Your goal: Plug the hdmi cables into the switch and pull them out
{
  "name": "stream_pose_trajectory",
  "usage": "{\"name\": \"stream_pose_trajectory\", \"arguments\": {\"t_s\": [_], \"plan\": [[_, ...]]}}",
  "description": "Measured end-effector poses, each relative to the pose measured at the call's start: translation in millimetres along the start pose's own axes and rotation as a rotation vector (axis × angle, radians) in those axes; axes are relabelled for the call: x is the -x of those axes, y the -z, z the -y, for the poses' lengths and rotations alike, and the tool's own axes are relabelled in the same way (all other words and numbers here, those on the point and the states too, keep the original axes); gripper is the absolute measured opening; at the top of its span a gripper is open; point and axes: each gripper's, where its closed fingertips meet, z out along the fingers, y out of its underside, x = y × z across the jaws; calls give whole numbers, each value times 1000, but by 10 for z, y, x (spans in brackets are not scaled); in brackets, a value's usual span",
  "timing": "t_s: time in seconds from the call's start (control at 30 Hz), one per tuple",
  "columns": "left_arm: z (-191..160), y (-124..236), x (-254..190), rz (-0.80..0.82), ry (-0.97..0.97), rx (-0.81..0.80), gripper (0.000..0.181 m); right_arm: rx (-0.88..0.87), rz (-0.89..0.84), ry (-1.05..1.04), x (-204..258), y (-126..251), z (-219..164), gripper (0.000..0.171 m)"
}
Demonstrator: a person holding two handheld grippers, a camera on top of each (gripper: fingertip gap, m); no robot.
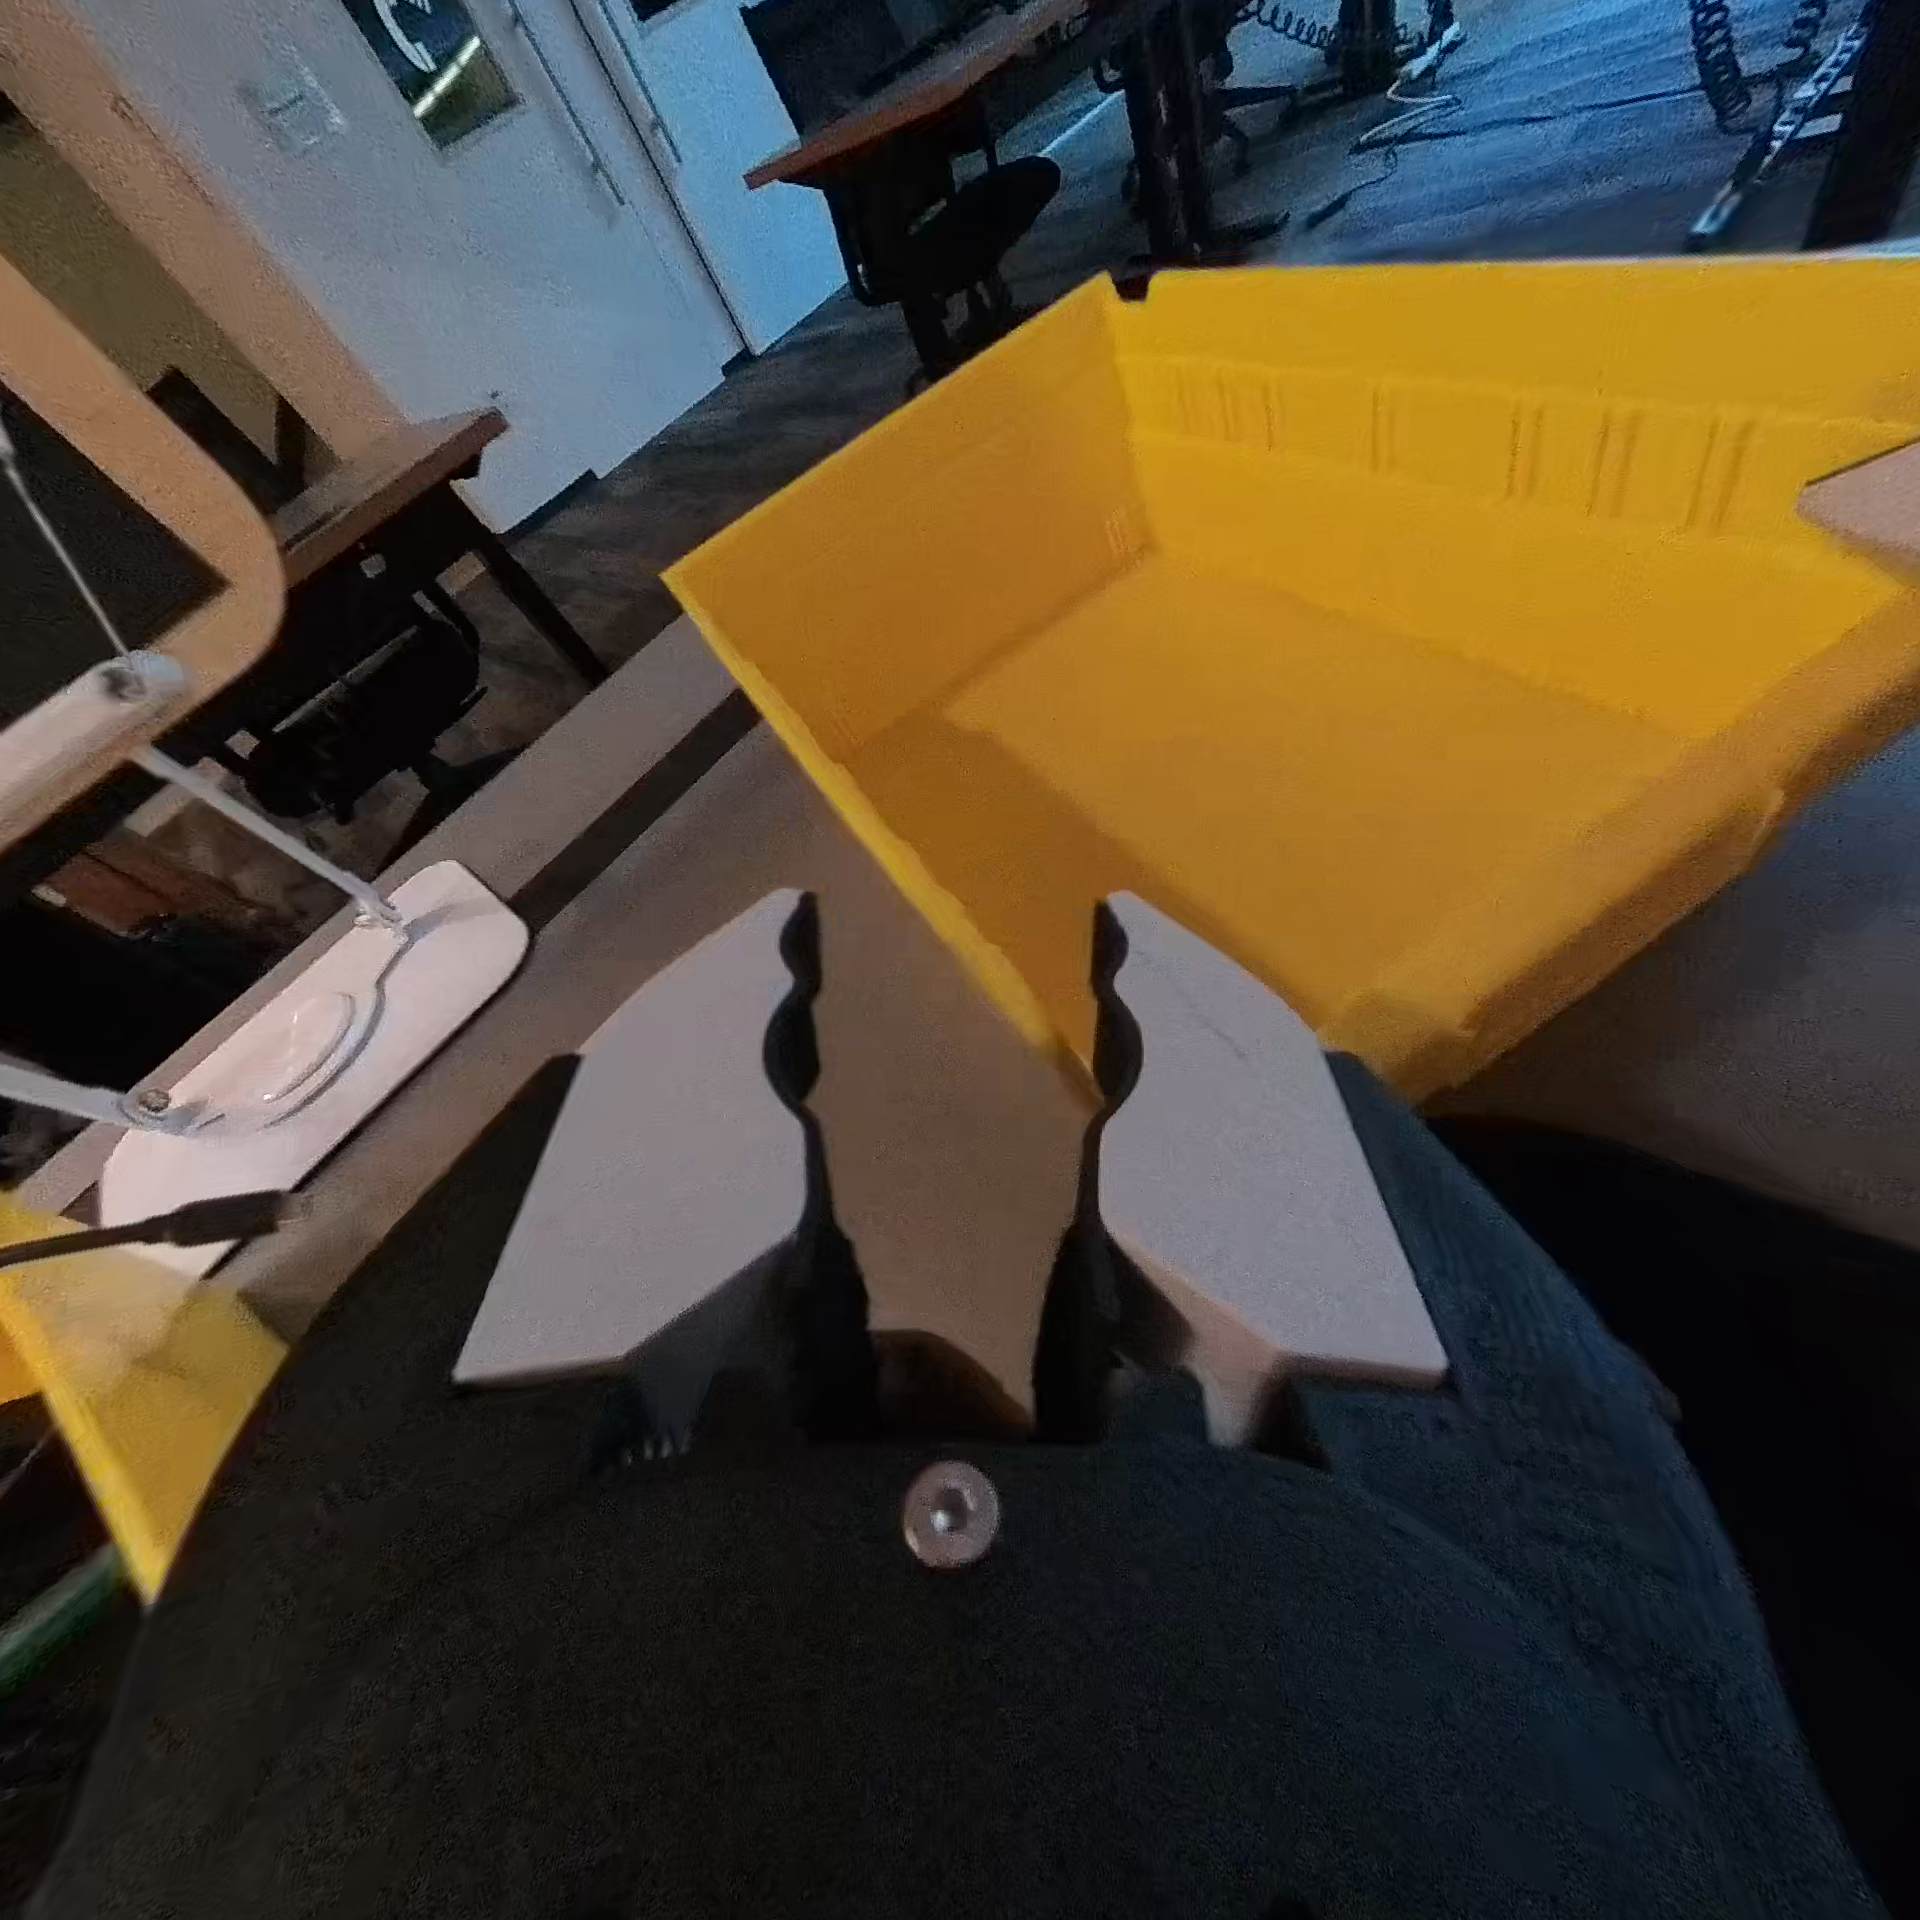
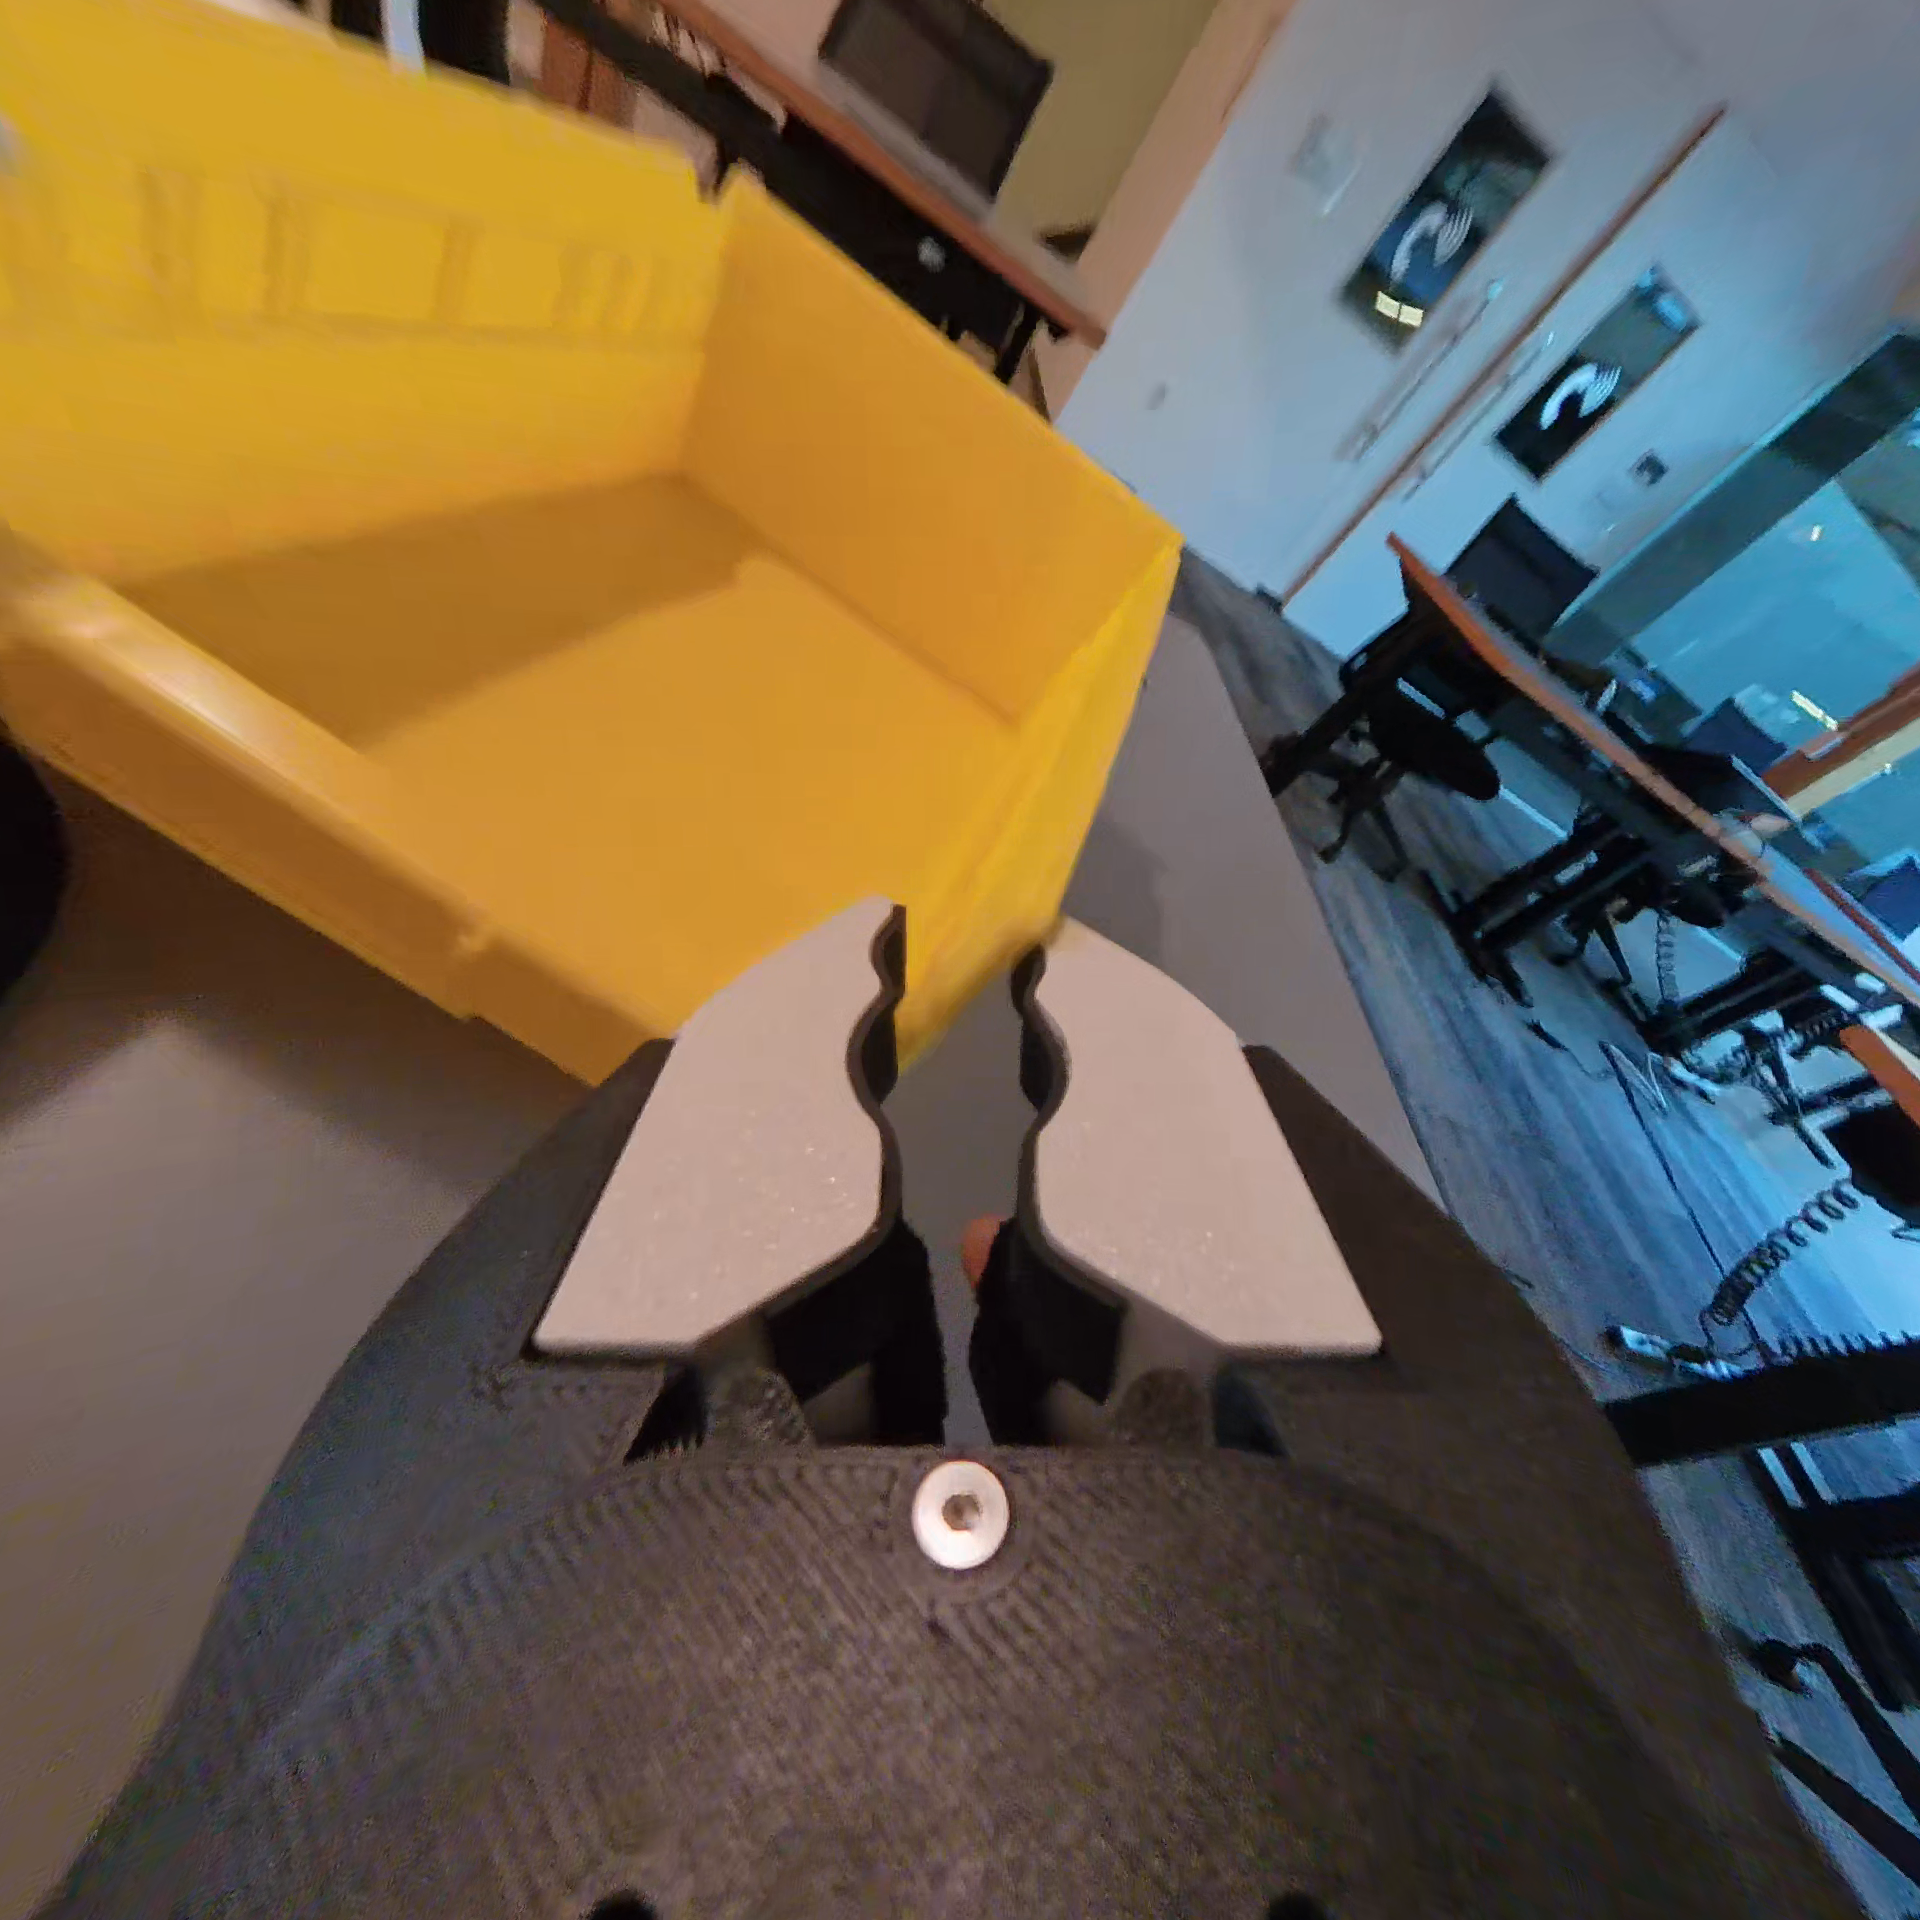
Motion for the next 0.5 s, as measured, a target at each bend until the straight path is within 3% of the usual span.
{"name": "stream_pose_trajectory", "arguments": {"t_s": [0.23,0.3,0.43,0.5], "plan": [[114,1211,250,19,-102,-131,58,-126,30,75,-69,167,256,46],[-103,1551,349,33,-127,-104,58,-199,114,113,61,242,424,56],[-926,2018,578,56,-199,84,58,-233,347,329,559,359,567,88],[-1132,2093,743,77,-281,109,58,-203,375,482,743,354,555,90]]}}
